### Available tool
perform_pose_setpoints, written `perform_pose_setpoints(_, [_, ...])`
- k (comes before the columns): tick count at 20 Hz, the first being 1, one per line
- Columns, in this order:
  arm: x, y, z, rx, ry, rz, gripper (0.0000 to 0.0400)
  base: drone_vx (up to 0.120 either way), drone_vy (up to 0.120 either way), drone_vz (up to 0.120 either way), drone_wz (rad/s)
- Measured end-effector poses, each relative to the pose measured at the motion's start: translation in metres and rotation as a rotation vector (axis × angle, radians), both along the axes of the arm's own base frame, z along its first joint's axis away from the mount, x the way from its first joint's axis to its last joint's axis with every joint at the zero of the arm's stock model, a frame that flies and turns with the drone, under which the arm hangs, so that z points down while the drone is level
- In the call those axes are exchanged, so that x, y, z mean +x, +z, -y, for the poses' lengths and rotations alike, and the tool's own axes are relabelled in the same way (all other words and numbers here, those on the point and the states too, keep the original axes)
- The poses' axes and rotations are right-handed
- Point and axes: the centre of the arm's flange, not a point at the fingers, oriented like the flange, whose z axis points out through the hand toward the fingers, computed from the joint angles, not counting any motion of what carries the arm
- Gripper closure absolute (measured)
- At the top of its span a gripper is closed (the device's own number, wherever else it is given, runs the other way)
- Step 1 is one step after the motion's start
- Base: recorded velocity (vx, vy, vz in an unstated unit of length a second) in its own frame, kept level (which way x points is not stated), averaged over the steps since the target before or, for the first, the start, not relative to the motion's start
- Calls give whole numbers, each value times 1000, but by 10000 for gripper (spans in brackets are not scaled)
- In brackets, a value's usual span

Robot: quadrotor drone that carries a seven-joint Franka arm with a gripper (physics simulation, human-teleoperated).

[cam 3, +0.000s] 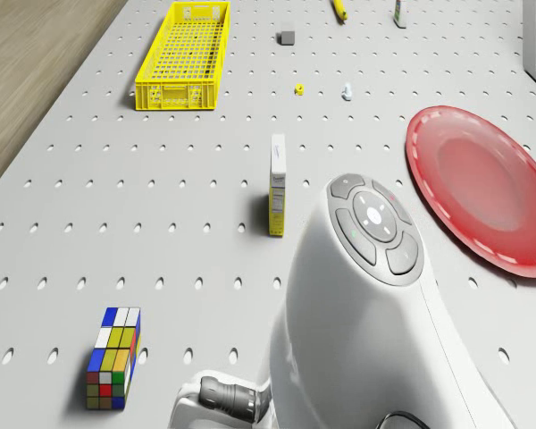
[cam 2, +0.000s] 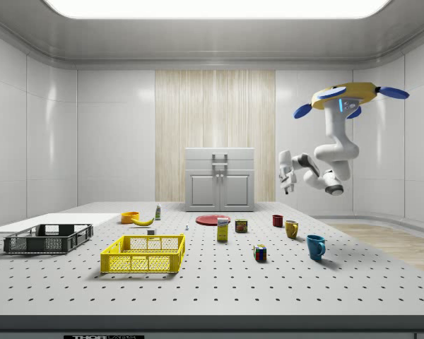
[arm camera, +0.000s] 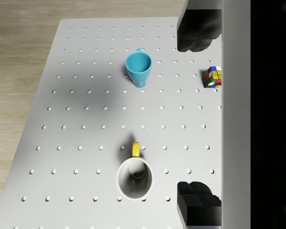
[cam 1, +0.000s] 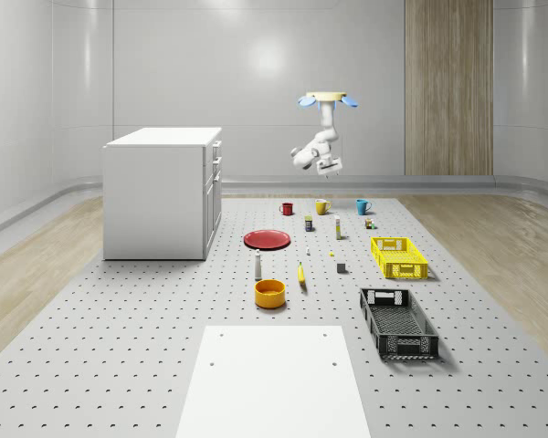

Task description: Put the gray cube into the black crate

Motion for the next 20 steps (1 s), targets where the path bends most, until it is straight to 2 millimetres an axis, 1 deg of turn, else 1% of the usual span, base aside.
perform_pose_setpoints(4, [0, -2, 12, -120, -3, -3, 0, 120, 0, -120, 0])
perform_pose_setpoints(8, [0, -3, 17, -178, -5, -5, 0, 120, 0, -120, 0])
perform_pose_setpoints(10, [0, -3, 19, -195, -5, -6, 0, 120, -100, -120, 0])
perform_pose_setpoints(11, [0, -3, 20, -201, -5, -6, 0, 120, 0, -120, 0])
perform_pose_setpoints(15, [0, -3, 21, -218, -6, -7, 0, 120, 0, -10, 0])
perform_pose_setpoints(20, [0, -4, 22, -227, -6, -7, 0, 120, 0, -120, 0])
